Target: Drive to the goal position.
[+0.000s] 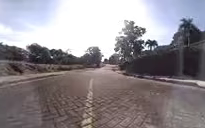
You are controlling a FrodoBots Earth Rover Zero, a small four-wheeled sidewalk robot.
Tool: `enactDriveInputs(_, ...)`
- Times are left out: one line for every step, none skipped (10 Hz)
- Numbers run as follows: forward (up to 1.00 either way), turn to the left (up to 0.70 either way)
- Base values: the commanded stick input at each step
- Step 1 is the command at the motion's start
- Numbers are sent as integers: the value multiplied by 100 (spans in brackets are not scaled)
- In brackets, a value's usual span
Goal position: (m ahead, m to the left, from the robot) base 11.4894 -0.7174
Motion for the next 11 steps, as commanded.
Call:
enactDriveInputs(100,0)
enactDriveInputs(100,0)
enactDriveInputs(100,0)
enactDriveInputs(100,0)
enactDriveInputs(100,0)
enactDriveInputs(100,0)
enactDriveInputs(100,0)
enactDriveInputs(100,0)
enactDriveInputs(100,0)
enactDriveInputs(100,0)
enactDriveInputs(100,0)
